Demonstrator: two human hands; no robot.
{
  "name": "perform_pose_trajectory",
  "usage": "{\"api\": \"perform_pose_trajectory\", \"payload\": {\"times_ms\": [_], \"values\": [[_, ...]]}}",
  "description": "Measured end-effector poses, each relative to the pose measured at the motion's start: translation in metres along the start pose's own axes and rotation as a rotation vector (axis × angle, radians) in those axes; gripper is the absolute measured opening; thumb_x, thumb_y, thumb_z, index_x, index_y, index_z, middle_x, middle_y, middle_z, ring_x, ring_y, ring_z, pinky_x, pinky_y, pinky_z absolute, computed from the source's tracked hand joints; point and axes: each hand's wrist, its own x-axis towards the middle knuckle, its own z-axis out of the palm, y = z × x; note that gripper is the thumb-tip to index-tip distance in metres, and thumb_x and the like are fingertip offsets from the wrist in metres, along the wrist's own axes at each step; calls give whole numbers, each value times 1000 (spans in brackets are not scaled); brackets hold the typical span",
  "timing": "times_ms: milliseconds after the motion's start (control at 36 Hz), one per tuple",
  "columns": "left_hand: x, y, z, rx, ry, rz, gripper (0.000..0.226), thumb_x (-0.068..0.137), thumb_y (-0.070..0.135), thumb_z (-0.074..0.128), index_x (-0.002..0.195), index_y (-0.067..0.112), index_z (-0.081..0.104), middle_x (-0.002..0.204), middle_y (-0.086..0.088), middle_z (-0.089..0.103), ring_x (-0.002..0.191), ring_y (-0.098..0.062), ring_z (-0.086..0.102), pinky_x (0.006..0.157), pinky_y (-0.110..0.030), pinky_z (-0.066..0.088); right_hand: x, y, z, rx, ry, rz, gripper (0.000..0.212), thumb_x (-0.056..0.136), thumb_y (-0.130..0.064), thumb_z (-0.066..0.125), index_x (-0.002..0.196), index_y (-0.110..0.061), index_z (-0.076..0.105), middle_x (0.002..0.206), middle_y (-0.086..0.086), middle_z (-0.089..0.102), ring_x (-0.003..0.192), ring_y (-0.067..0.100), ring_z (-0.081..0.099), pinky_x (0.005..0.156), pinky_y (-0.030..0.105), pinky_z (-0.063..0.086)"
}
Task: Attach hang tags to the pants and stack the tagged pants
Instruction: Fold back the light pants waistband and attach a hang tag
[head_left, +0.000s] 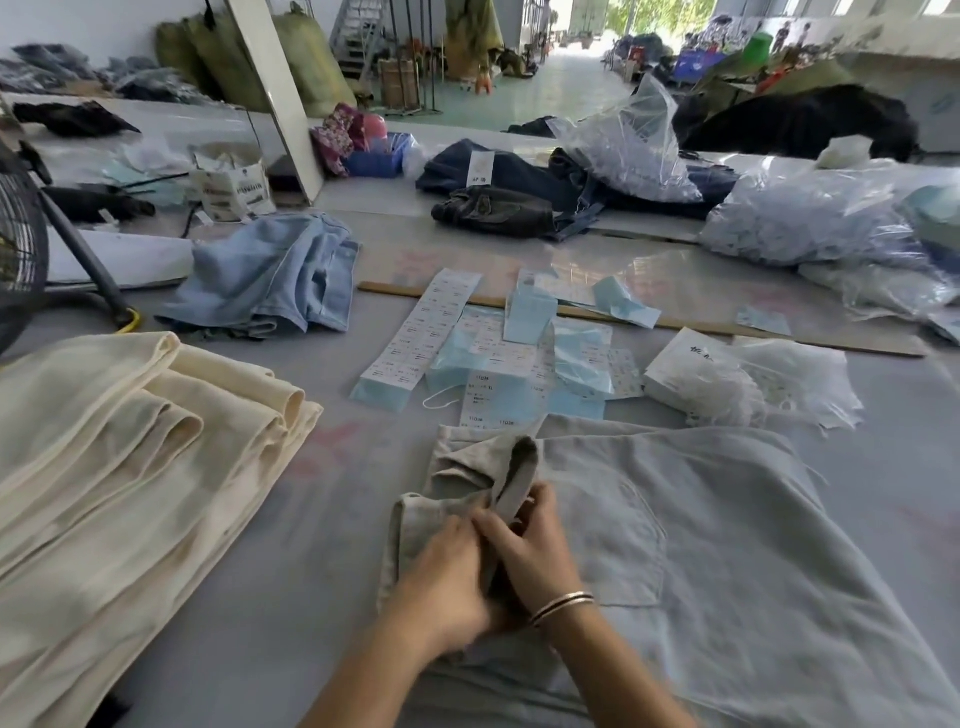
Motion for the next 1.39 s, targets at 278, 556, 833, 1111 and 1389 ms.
{"api": "perform_pose_trajectory", "payload": {"times_ms": [278, 556, 833, 1111, 1389], "values": [[11, -6, -19, -767, 104, -280, 18, 97, 5, 51, 99, 1, 69, 102, -16, 71, 89, -18, 67, 83, -27, 52, -2, 10, -13, 647, 206, 193, 51, 73, 26, 21, 89, -3, 60, 69, 10, 59, 67, 23, 51, 55, 24, 46], [16, -4, -17, -1007, 85, -400, 19, 96, 5, 52, 94, 0, 70, 83, -13, 73, 72, -19, 70, 66, -26, 57, -7, 0, -26, 1064, 60, 296, 43, 60, 6, 34, 74, -2, 74, 78, 18, 68, 69, 29, 68, 73, 39, 58], [-10, -7, -24, -155, 878, -29, 29, 79, -1, 59, 104, 13, 63, 101, -2, 57, 92, -21, 55, 86, -33, 44, -7, -5, -30, 1169, 76, 191, 34, 79, -21, 47, 85, -10, 79, 92, 11, 73, 82, 25, 71, 69, 34, 59], [-28, -44, -27, -369, 259, -289, 7, 89, 12, 65, 82, 15, 64, 79, -2, 71, 83, -23, 66, 78, -37, 50, -2, -5, -8, 438, 263, 271, 34, 91, -31, 59, 120, -14, 54, 108, 6, 67, 96, 17, 65, 87, 38, 51], [-40, 13, -21, -1198, 234, -158, 12, 86, 8, 55, 95, 8, 63, 92, -21, 71, 81, -23, 67, 73, -35, 53, -19, -51, -5, -237, -152, -82, 92, 67, -33, 84, 128, -55, 18, 127, -36, 27, 121, -8, 35, 95, -2, 24]]}}
